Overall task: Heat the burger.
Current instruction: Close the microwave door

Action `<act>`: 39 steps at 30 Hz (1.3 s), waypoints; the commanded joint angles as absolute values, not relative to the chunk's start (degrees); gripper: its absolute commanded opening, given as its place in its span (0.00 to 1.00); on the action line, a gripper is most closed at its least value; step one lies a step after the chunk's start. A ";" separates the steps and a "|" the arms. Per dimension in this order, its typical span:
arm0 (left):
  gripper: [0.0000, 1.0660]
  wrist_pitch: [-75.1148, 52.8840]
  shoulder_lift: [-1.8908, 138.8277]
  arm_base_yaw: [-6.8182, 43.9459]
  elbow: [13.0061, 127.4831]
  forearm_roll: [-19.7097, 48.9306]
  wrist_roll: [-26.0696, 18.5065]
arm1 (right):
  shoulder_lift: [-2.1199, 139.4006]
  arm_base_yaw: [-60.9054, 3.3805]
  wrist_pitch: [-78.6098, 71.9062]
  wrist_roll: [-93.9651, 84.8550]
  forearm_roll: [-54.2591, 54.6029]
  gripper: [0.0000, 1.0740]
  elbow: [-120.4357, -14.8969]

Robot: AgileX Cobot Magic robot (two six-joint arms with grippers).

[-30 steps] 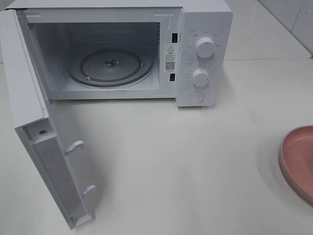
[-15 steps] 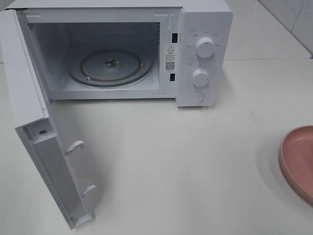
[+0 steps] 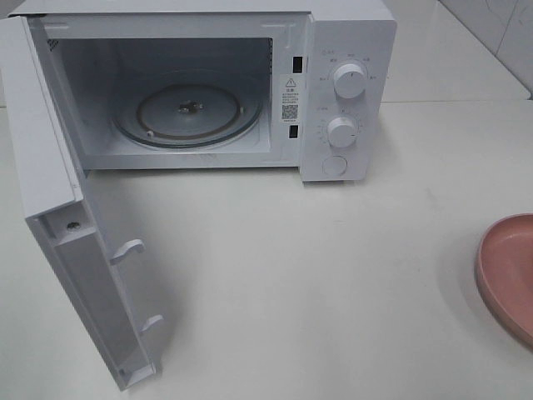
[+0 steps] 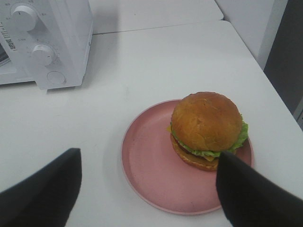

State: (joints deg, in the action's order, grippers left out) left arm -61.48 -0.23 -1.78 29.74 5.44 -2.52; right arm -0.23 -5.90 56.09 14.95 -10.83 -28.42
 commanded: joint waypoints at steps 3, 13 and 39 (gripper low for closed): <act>0.94 -61.19 -1.15 -1.83 29.56 5.56 -2.52 | -1.78 -5.50 55.75 14.55 -11.00 0.71 -28.30; 0.94 -61.19 -1.15 -1.83 29.56 5.56 -2.52 | -1.78 -5.50 55.75 14.55 -11.00 0.71 -28.30; 0.94 -61.19 -1.15 -1.83 29.56 5.56 -2.52 | -1.78 -5.50 55.75 14.55 -11.00 0.71 -28.30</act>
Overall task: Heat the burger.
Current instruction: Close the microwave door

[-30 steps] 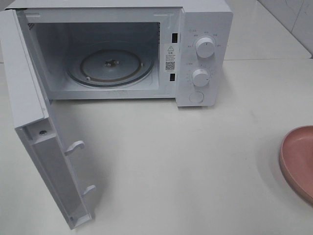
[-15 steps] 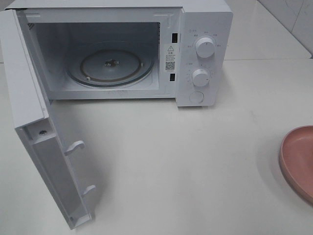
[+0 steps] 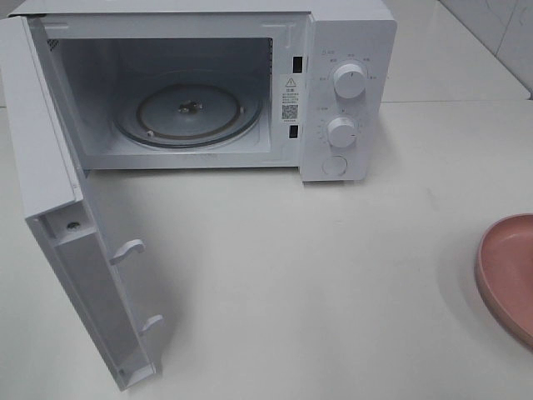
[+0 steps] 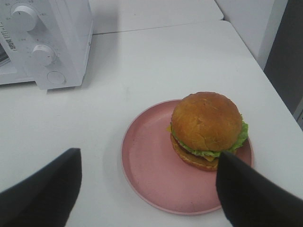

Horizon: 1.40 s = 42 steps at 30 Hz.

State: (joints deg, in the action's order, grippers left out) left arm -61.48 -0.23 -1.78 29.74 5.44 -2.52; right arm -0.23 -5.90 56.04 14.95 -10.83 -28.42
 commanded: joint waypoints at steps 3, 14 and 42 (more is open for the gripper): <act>0.94 -61.19 -0.97 -1.83 29.56 5.50 -2.35 | -1.78 -5.50 55.75 14.55 -11.00 0.71 -28.30; 0.89 -58.84 3.84 -1.83 31.80 6.07 -1.26 | -1.78 -5.50 55.75 14.55 -11.00 0.71 -28.30; 0.00 -24.29 29.68 -1.83 26.18 1.89 -1.32 | -1.78 -5.50 55.75 14.55 -11.00 0.71 -28.30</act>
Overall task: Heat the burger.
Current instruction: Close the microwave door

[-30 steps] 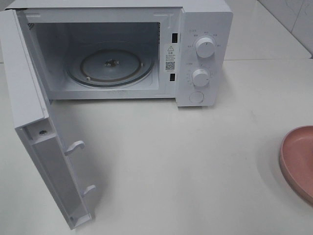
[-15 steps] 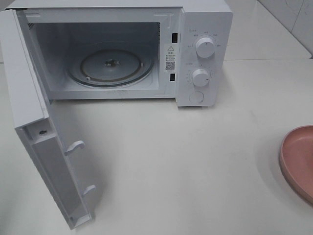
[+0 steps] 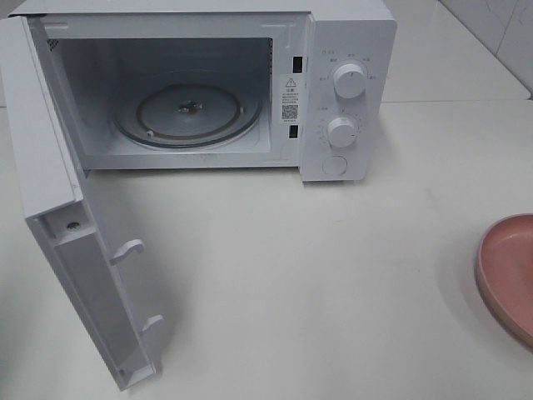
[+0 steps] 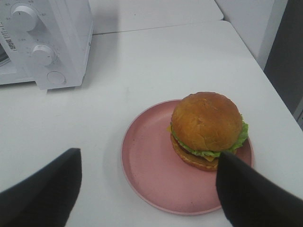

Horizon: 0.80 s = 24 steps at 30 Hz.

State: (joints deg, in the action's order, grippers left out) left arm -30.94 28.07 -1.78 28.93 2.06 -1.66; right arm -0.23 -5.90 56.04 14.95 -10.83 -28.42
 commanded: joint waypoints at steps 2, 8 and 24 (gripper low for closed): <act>0.00 -21.83 30.37 -1.83 24.92 2.12 -1.32 | -1.78 -5.50 55.75 14.55 -11.00 0.71 -28.30; 0.00 -9.51 32.89 -1.83 19.31 2.75 -1.32 | -1.78 -5.50 55.75 14.55 -11.00 0.71 -28.30; 0.00 19.48 42.46 -1.83 8.88 0.00 0.92 | -1.78 -5.50 55.75 14.55 -11.00 0.71 -28.30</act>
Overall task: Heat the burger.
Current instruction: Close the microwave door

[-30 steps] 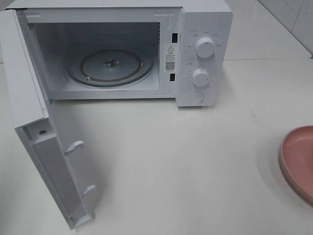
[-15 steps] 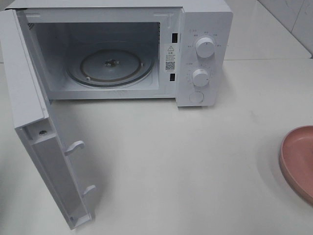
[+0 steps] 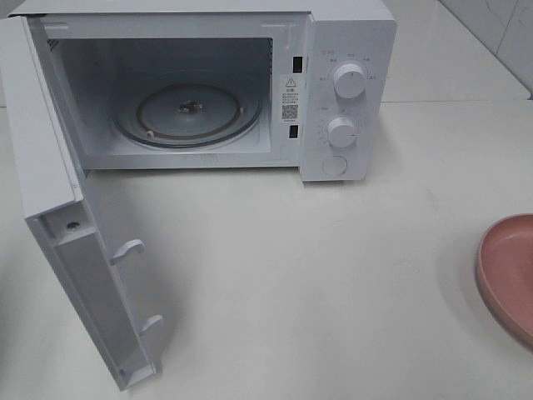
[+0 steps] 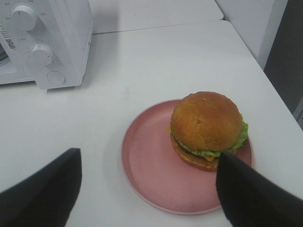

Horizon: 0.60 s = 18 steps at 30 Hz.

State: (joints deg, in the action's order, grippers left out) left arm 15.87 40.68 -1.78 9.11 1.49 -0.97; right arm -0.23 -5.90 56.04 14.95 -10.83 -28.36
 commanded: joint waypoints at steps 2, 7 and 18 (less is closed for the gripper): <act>0.00 21.26 44.98 -1.83 8.88 -4.41 5.67 | -1.78 -5.50 55.75 14.55 -11.00 0.71 -28.30; 0.00 26.36 48.53 -1.32 8.88 -17.30 16.21 | -1.78 -5.50 55.75 14.55 -11.00 0.71 -28.30; 0.00 38.10 57.01 -1.32 9.11 -33.52 27.27 | -1.78 -5.50 55.75 14.55 -11.00 0.71 -28.30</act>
